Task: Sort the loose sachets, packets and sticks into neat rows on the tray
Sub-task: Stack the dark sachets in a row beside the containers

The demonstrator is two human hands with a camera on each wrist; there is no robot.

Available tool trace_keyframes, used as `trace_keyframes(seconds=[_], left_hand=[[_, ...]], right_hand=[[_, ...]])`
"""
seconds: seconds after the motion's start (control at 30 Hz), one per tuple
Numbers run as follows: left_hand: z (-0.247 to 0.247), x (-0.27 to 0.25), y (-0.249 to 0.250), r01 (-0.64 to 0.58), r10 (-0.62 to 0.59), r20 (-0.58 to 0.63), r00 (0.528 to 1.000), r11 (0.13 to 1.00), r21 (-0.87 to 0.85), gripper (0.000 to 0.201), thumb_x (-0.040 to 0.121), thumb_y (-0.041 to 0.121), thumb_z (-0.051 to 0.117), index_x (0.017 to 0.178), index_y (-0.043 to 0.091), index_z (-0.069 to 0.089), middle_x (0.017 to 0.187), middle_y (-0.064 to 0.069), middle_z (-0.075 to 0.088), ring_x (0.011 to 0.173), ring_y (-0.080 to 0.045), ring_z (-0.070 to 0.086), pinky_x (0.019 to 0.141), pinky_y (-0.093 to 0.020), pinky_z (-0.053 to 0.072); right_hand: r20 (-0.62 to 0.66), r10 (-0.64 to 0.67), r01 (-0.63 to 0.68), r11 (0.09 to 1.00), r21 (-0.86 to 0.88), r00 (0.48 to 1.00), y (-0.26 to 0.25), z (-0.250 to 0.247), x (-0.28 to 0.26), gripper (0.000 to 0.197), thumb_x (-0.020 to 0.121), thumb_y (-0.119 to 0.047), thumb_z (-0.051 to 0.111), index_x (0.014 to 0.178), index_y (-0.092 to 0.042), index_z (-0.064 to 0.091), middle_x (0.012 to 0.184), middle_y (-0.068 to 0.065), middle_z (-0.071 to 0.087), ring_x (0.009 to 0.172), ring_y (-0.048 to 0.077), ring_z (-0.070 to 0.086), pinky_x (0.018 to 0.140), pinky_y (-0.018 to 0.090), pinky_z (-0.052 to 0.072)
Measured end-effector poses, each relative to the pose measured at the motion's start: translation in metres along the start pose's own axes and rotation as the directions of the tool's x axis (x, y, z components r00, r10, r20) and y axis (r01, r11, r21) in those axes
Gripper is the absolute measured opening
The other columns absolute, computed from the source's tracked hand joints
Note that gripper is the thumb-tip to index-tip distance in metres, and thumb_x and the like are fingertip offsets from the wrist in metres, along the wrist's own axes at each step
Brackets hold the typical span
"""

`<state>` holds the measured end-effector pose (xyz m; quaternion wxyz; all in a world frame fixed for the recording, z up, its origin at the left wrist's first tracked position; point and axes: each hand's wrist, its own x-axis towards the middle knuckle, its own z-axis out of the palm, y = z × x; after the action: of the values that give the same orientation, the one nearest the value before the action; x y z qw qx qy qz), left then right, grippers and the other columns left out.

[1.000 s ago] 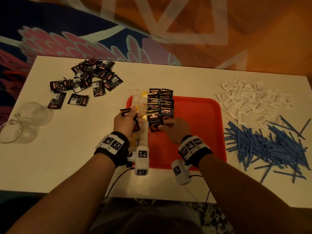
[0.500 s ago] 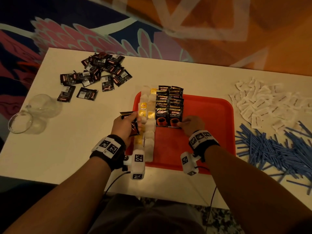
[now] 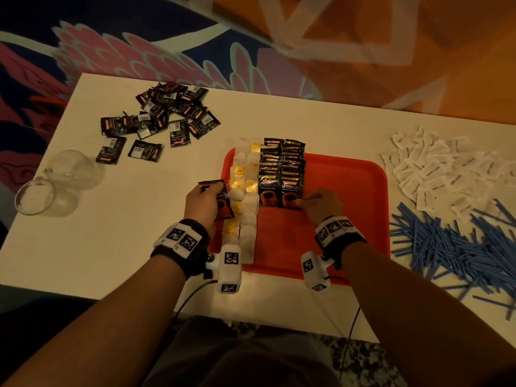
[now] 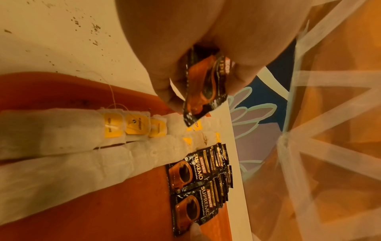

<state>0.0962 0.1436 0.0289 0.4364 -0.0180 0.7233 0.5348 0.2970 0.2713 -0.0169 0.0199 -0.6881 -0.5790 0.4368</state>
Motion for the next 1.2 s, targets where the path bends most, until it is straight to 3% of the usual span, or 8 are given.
trace_keyframes(seconds=[0.1, 0.2, 0.27, 0.37, 0.7, 0.83, 0.97, 1.2], left_hand=[[0.005, -0.006, 0.003, -0.022, 0.025, 0.061, 0.998, 0.999, -0.047, 0.004, 0.094, 0.013, 0.066, 0.093, 0.013, 0.070, 0.095, -0.014, 0.074, 0.092, -0.033, 0.072, 0.087, -0.047, 0.058], [0.013, -0.009, 0.004, -0.031, 0.039, 0.114, 0.993, 0.997, -0.073, 0.009, 0.088, 0.009, 0.072, 0.096, 0.010, 0.072, 0.101, -0.017, 0.074, 0.097, -0.034, 0.071, 0.092, -0.053, 0.056], [0.019, -0.011, 0.002, -0.056, 0.059, 0.143, 0.988, 0.998, -0.030, 0.012, 0.084, 0.010, 0.076, 0.097, 0.012, 0.074, 0.100, -0.015, 0.075, 0.097, -0.033, 0.072, 0.092, -0.055, 0.055], [0.023, -0.013, 0.003, -0.090, 0.084, 0.184, 0.979, 0.996, 0.026, 0.011, 0.083, 0.013, 0.077, 0.093, 0.018, 0.077, 0.098, -0.010, 0.076, 0.095, -0.031, 0.073, 0.091, -0.056, 0.056], [0.022, -0.017, 0.004, -0.070, 0.076, 0.259, 0.963, 0.997, -0.031, 0.009, 0.088, 0.014, 0.072, 0.096, 0.017, 0.074, 0.104, -0.013, 0.075, 0.103, -0.033, 0.070, 0.095, -0.049, 0.054], [0.020, -0.015, 0.001, -0.049, 0.045, 0.272, 0.961, 0.999, 0.009, 0.011, 0.091, 0.011, 0.067, 0.085, 0.018, 0.074, 0.105, -0.013, 0.071, 0.100, -0.033, 0.067, 0.087, -0.044, 0.055], [0.019, -0.012, -0.002, 0.001, -0.011, 0.260, 0.966, 0.999, 0.037, 0.009, 0.094, 0.011, 0.063, 0.092, 0.015, 0.070, 0.109, -0.015, 0.069, 0.096, -0.030, 0.067, 0.075, -0.038, 0.055], [0.017, -0.011, -0.006, -0.109, 0.087, 0.252, 0.964, 0.991, 0.076, 0.008, 0.095, 0.017, 0.064, 0.095, 0.020, 0.071, 0.103, -0.011, 0.071, 0.090, -0.024, 0.071, 0.077, -0.038, 0.058]], right_hand=[[0.025, -0.077, 0.076, 0.997, 0.035, 0.997, -0.007, -0.001, -0.013, 0.020, 0.085, -0.039, 0.073, 0.092, -0.025, 0.062, 0.096, -0.009, 0.060, 0.083, 0.005, 0.053, 0.058, 0.017, 0.038], [0.167, -0.293, 0.283, 0.956, 0.084, 0.941, -0.023, 0.007, -0.036, 0.016, 0.085, -0.043, 0.071, 0.082, -0.030, 0.063, 0.090, -0.015, 0.061, 0.087, 0.002, 0.058, 0.072, 0.021, 0.048], [0.256, -0.404, 0.365, 0.912, 0.187, 0.878, -0.034, 0.014, -0.051, 0.018, 0.085, -0.038, 0.072, 0.092, -0.022, 0.070, 0.097, -0.011, 0.067, 0.091, 0.002, 0.061, 0.079, 0.023, 0.051], [0.250, -0.480, 0.417, 0.869, 0.264, 0.841, -0.042, 0.016, -0.061, 0.017, 0.086, -0.023, 0.074, 0.100, -0.014, 0.073, 0.093, -0.008, 0.069, 0.086, 0.001, 0.063, 0.072, 0.016, 0.047], [0.254, -0.431, 0.363, 0.891, 0.271, 0.866, -0.044, 0.022, -0.066, 0.016, 0.080, -0.020, 0.079, 0.095, -0.015, 0.074, 0.096, 0.004, 0.073, 0.088, 0.013, 0.067, 0.071, 0.022, 0.049], [0.233, -0.415, 0.360, 0.900, 0.245, 0.880, -0.037, 0.019, -0.058, 0.026, 0.076, -0.017, 0.083, 0.100, -0.013, 0.075, 0.093, -0.001, 0.071, 0.085, 0.008, 0.065, 0.071, 0.018, 0.049], [0.252, -0.434, 0.390, 0.897, 0.207, 0.865, -0.032, 0.021, -0.059, 0.022, 0.076, -0.016, 0.082, 0.097, -0.012, 0.076, 0.086, -0.005, 0.070, 0.072, -0.003, 0.060, 0.059, 0.005, 0.041], [0.245, -0.395, 0.379, 0.919, 0.112, 0.885, -0.024, 0.029, -0.057, 0.022, 0.078, -0.027, 0.080, 0.098, -0.017, 0.078, 0.082, -0.011, 0.069, 0.071, -0.002, 0.059, 0.061, 0.009, 0.038]])
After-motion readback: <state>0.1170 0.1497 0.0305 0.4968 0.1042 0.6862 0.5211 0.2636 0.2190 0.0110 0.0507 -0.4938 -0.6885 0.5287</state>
